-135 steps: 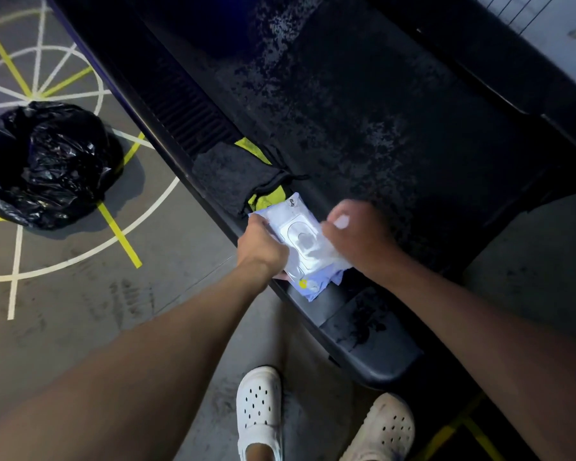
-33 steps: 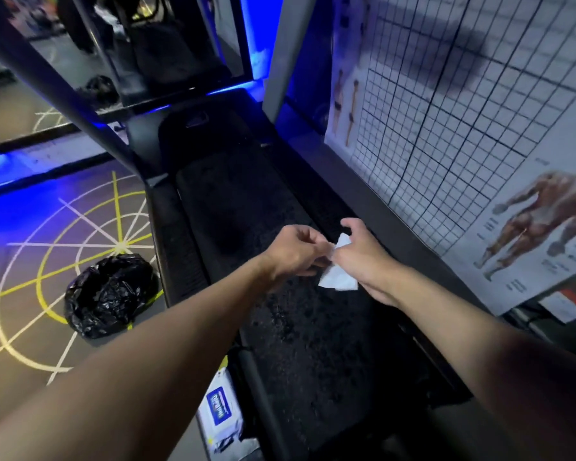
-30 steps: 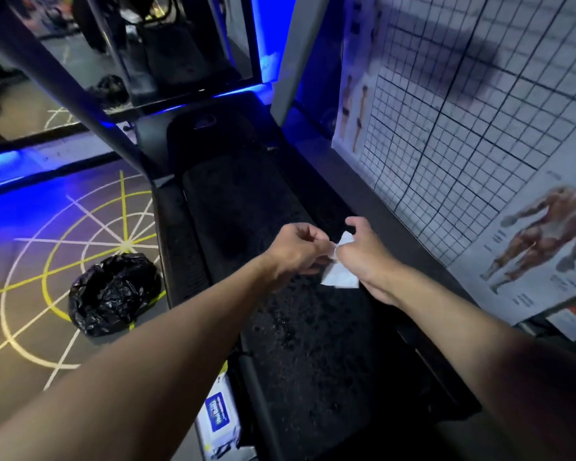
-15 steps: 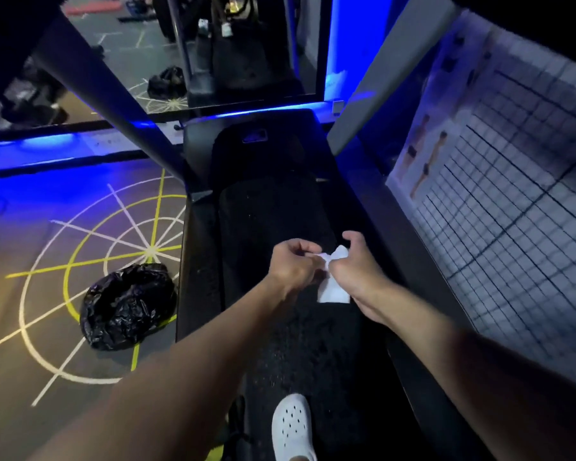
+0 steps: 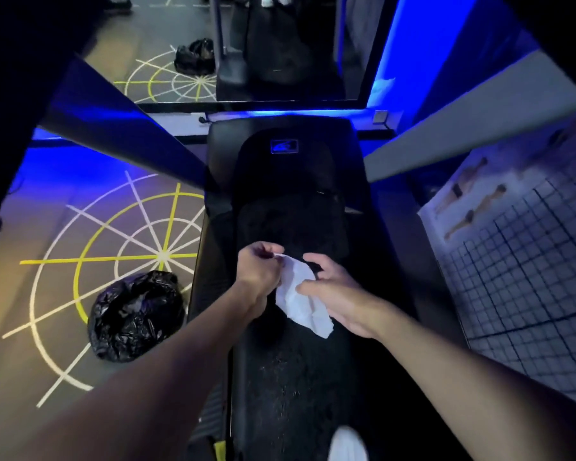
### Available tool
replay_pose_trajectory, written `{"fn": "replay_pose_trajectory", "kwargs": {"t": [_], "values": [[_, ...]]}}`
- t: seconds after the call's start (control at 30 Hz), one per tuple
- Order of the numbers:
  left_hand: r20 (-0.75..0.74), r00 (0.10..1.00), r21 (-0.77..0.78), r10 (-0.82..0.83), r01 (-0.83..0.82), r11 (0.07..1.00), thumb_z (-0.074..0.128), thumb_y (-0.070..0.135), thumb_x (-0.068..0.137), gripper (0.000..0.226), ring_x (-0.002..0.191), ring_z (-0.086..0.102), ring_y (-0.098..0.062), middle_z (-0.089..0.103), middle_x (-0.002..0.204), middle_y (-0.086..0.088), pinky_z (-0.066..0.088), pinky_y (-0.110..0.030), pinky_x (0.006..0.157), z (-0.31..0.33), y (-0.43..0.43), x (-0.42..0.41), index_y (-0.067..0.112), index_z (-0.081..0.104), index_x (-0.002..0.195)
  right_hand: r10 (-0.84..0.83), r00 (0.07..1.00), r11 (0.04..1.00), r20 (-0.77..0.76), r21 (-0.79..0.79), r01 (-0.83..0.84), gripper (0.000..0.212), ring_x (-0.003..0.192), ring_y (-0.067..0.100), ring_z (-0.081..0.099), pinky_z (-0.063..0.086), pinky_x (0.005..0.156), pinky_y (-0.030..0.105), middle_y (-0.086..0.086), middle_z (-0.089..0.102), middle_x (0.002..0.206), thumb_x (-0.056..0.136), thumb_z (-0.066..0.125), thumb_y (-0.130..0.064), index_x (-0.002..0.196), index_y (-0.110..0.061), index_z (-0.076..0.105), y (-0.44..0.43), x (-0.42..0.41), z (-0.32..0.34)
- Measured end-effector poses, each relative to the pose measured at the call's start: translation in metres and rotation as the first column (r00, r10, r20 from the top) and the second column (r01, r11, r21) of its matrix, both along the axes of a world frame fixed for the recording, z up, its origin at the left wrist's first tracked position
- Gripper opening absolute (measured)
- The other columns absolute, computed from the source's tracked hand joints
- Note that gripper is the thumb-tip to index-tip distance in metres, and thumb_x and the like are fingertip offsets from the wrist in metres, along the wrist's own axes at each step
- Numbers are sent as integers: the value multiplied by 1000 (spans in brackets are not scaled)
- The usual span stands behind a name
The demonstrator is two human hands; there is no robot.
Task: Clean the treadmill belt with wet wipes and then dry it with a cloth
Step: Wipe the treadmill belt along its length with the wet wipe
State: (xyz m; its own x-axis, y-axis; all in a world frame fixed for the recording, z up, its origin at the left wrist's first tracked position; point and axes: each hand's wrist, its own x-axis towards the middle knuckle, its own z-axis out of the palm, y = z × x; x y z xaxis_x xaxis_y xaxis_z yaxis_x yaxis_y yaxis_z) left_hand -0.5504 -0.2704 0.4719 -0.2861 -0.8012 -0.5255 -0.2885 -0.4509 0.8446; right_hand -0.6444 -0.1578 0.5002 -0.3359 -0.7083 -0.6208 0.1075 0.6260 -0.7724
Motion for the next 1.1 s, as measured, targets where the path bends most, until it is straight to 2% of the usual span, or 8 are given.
{"fn": "replay_pose_trajectory", "kwargs": {"t": [0.13, 0.27, 0.37, 0.47, 0.57, 0.7, 0.9, 1.1], "values": [[14, 1000, -10, 12, -12, 1000, 56, -8, 85, 23, 75, 62, -24, 67, 81, -12, 56, -40, 77, 6, -54, -31, 13, 65, 78, -16, 998, 1000, 63, -19, 18, 26, 113, 13, 59, 48, 101, 37, -7, 65, 122, 96, 53, -24, 116, -38, 62, -63, -36, 4], [-50, 999, 54, 8, -5, 999, 60, -4, 86, 25, 70, 62, -21, 67, 75, -8, 52, -39, 71, 3, -105, -69, 13, 67, 70, 33, 996, 999, 80, -23, -31, 39, 92, 8, 69, 58, 88, 32, 1, 71, 104, 90, 48, 2, 106, -29, 66, -128, -81, -1], [-31, 999, 92, 34, -31, 995, 61, -1, 89, 19, 68, 64, -16, 69, 77, -4, 54, -34, 69, -15, -142, -100, 14, 65, 78, 133, 991, 991, -18, 3, -133, 41, 99, 16, 67, 57, 91, 39, 4, 70, 108, 86, 51, 3, 111, -26, 65, -169, -110, -14], [-35, 998, 103, 55, -51, 993, 57, -4, 90, 19, 58, 60, -11, 67, 75, -4, 51, -28, 58, -40, -183, -131, 13, 61, 82, 97, 994, 995, -55, 23, -95, 31, 72, 9, 67, 55, 59, 27, 5, 71, 89, 87, 50, 5, 100, -20, 66, -214, -139, -37], [54, 999, 21, 0, -1, 1000, 48, -7, 88, 27, 63, 56, -13, 64, 79, -5, 46, -26, 57, -66, -213, -148, 16, 61, 82, 7, 992, 999, -130, 54, 0, 28, 77, 17, 68, 52, 58, 27, 4, 71, 87, 85, 52, -1, 89, -22, 69, -246, -160, -65], [291, 946, -169, -141, 196, 966, 54, 3, 81, 23, 83, 63, -24, 65, 103, -13, 52, -26, 75, -139, -267, -165, 24, 62, 83, -102, 960, 993, -262, 38, 116, 16, 71, 19, 56, 43, 57, 29, 2, 60, 74, 83, 53, -5, 85, -8, 68, -295, -193, -135], [490, 809, -112, -324, 427, 897, 59, 10, 85, 39, 72, 55, -17, 37, 119, -5, 45, -23, 69, -263, -321, -195, 15, 55, 123, -269, 903, 960, -334, -23, 277, 19, 73, 19, 58, 46, 59, 27, 5, 64, 80, 87, 53, -4, 79, -17, 65, -349, -251, -274], [537, 774, -89, -336, 448, 890, 67, 17, 81, 68, 113, 54, -29, 36, 138, -7, 51, -37, 93, -414, -371, -248, 22, 39, 144, -273, 864, 960, -423, -61, 273, 22, 64, 14, 46, 34, 49, 23, -5, 50, 63, 86, 52, -3, 71, -17, 58, -399, -322, -438]]}}
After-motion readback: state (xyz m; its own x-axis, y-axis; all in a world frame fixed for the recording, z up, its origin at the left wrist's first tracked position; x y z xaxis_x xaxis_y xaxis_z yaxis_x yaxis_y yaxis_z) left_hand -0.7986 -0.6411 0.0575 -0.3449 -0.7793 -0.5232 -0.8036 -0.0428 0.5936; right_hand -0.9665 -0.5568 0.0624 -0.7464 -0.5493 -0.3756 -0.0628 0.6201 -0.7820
